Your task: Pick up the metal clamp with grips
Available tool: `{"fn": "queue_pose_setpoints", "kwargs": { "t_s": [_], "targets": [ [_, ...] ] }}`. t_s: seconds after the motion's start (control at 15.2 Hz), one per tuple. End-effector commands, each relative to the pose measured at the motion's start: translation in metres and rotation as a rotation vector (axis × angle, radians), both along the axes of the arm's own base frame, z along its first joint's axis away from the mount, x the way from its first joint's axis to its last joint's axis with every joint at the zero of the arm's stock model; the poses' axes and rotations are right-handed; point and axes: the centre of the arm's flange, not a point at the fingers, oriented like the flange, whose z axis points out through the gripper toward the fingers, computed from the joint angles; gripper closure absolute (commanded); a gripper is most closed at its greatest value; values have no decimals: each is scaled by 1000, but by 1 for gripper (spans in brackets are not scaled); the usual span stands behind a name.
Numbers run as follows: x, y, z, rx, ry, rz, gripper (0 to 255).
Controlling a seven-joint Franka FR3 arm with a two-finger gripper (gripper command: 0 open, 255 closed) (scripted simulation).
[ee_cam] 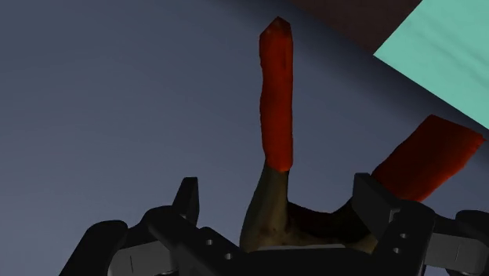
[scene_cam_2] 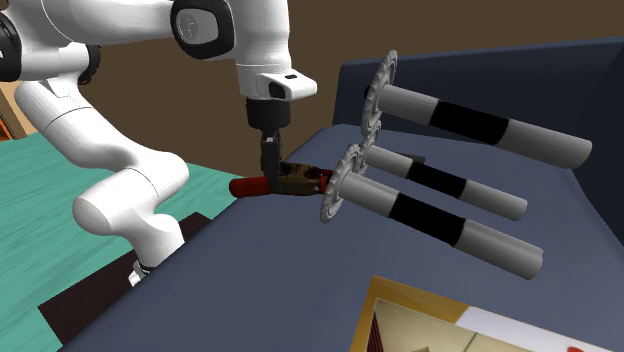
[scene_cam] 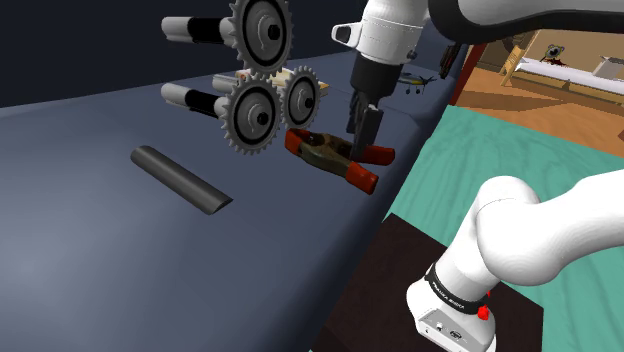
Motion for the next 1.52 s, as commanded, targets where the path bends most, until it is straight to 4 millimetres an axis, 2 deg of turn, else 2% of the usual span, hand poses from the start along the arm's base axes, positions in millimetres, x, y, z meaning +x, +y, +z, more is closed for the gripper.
{"fn": "queue_pose_setpoints", "kwargs": {
  "t_s": [0.0,0.07,0.13,0.73,1.45],
  "targets": [
    [-1,-1,-8,0,0,0,0],
    [-1,-1,-8,0,0,0,0],
    [0,0,-8,0,0,0,255],
    [-1,-1,-8,0,0,0,255],
    [-1,-1,50,0,0,0,255]
  ]
}}
